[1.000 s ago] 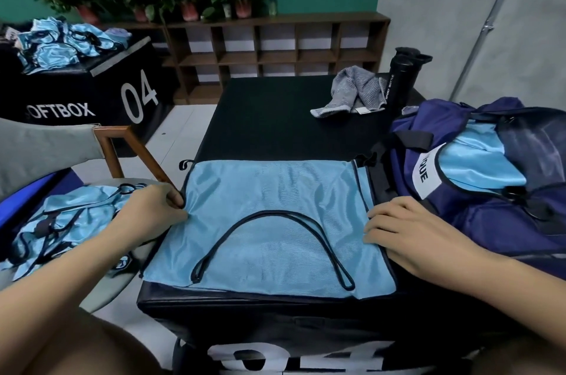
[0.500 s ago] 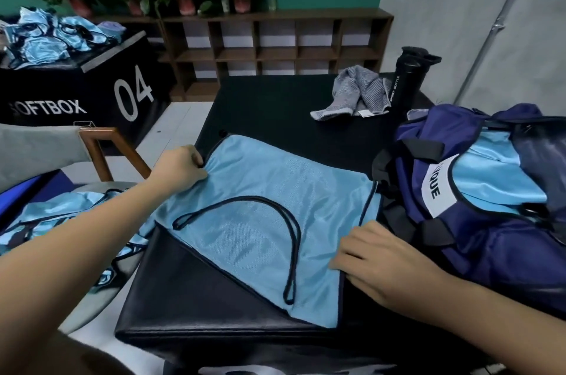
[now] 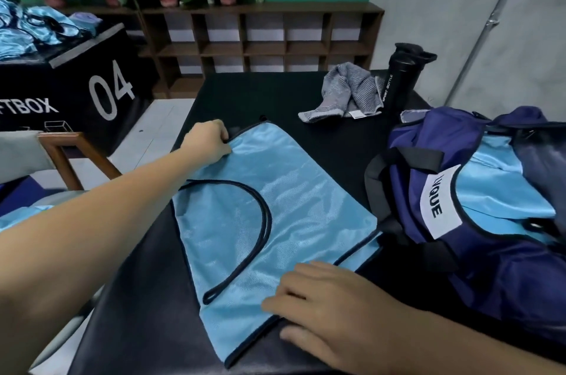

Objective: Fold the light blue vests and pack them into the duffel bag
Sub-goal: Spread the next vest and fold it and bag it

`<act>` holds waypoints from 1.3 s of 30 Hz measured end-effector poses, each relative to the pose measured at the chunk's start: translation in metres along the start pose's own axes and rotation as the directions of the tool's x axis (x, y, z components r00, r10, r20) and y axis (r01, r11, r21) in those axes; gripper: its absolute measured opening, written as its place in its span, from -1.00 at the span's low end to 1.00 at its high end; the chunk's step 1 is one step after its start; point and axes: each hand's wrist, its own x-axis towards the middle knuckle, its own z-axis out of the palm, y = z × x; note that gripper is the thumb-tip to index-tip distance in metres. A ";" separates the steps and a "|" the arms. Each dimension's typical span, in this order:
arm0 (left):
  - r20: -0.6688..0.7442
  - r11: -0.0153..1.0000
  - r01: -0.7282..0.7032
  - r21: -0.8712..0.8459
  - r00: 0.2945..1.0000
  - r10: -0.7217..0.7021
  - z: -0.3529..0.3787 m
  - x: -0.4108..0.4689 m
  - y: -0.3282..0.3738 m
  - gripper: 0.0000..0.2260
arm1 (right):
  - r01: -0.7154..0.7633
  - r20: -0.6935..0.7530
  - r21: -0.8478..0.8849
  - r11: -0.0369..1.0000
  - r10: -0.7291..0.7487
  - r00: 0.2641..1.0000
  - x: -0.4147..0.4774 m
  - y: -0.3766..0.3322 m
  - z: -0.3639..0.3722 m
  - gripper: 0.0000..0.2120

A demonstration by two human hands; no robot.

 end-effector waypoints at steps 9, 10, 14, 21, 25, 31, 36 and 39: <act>0.020 0.997 -0.070 0.030 0.997 0.070 0.022 0.036 0.045 -0.82 | -0.332 -0.076 -0.165 0.929 0.323 0.943 -0.032 0.036 -0.022 -0.64; 0.015 0.997 -0.072 0.030 0.997 0.072 0.025 0.040 0.049 -0.83 | -0.369 -0.081 -0.205 0.906 0.360 0.929 -0.034 0.039 -0.019 -0.64; -0.030 0.995 -0.084 0.062 0.996 0.086 0.036 0.051 0.061 -0.85 | -0.437 -0.119 -0.251 0.864 0.420 0.900 -0.038 0.051 -0.017 -0.67; -0.138 0.991 -0.125 0.049 0.982 0.131 0.042 0.045 0.061 -0.71 | -0.532 -0.104 -0.129 0.837 0.522 0.847 -0.044 0.058 -0.030 -0.80; -0.156 0.969 -0.245 -0.039 0.959 0.237 0.029 -0.008 0.072 -0.77 | -0.576 -0.097 0.075 0.814 0.581 0.808 -0.049 0.063 -0.047 -0.81; 0.021 0.855 -0.468 -0.224 0.875 0.484 -0.005 -0.145 0.088 -0.90 | -0.629 -0.094 0.003 0.777 0.626 0.774 -0.063 0.085 -0.051 -0.91; 0.147 0.820 -0.509 -0.263 0.819 0.555 -0.011 -0.235 0.085 -0.84 | -0.619 -0.128 -0.056 0.783 0.609 0.782 -0.062 0.087 -0.045 -0.94; 0.150 0.819 -0.547 -0.173 0.807 0.571 -0.005 -0.257 0.078 -0.70 | -0.621 -0.132 -0.084 0.780 0.609 0.782 -0.060 0.083 -0.047 -0.90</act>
